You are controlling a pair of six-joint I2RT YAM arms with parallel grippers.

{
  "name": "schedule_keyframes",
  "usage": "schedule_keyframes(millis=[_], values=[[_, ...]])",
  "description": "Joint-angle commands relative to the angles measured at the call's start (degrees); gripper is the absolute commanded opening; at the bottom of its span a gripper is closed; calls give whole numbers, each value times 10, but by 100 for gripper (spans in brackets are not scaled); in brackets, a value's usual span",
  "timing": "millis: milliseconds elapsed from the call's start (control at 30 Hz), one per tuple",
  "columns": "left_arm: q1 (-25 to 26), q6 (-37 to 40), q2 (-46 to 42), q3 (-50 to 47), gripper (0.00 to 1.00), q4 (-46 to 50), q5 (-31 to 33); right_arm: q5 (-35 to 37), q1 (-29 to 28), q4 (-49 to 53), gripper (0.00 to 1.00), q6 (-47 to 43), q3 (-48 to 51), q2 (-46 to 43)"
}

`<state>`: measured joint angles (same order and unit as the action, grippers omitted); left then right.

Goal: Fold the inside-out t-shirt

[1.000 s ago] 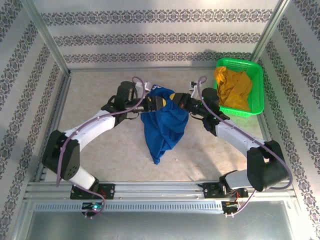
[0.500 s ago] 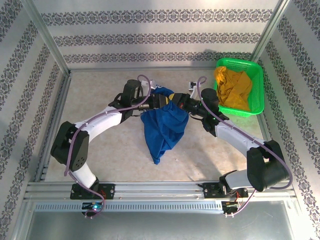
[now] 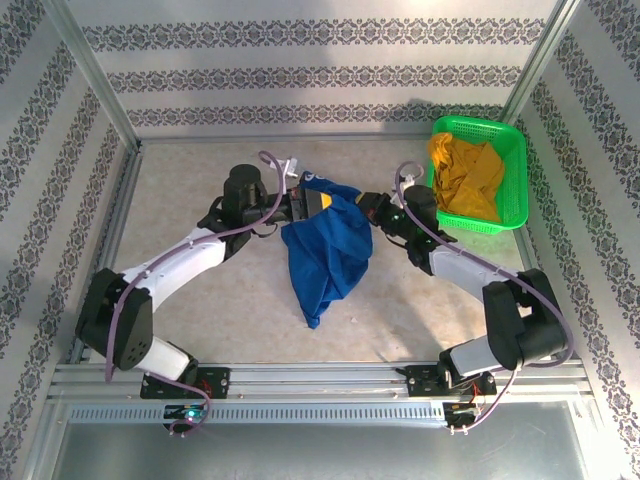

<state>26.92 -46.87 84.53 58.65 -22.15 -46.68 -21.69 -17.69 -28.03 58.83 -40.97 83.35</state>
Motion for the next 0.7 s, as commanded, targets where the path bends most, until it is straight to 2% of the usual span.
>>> schedule_keyframes(millis=[0,133,200,300,333,367,400,433,500,600,667], values=[[-14,-67,-18,-18,0,-124,-36,31,11,-13,0,2,10,-2],[-24,-159,-9,-56,0,-227,-82,27,25,-9,0,2,6,-15],[-23,-154,-11,-82,0,-214,-101,16,29,-15,0,2,-5,-22],[-21,-108,-19,-138,0,-155,-118,-13,29,-25,0,1,-28,-30],[-22,-88,-19,-151,7,-123,-124,-27,30,-30,0,1,-38,-31],[-22,-72,-21,-162,27,-105,-122,-40,30,-32,0,0,-47,-33],[-22,-61,-26,-175,41,-95,-116,-57,30,-34,0,0,-58,-33],[-22,-47,-35,-181,46,-79,-104,-73,30,-35,0,-2,-67,-34],[-23,-7,-55,-171,49,-19,-65,-98,29,-36,0,-2,-79,-38],[-23,51,-84,-137,58,63,41,-131,29,-34,0,-4,-85,-49],[-23,75,-89,-109,61,89,94,-153,28,-30,0,-10,-84,-59]])
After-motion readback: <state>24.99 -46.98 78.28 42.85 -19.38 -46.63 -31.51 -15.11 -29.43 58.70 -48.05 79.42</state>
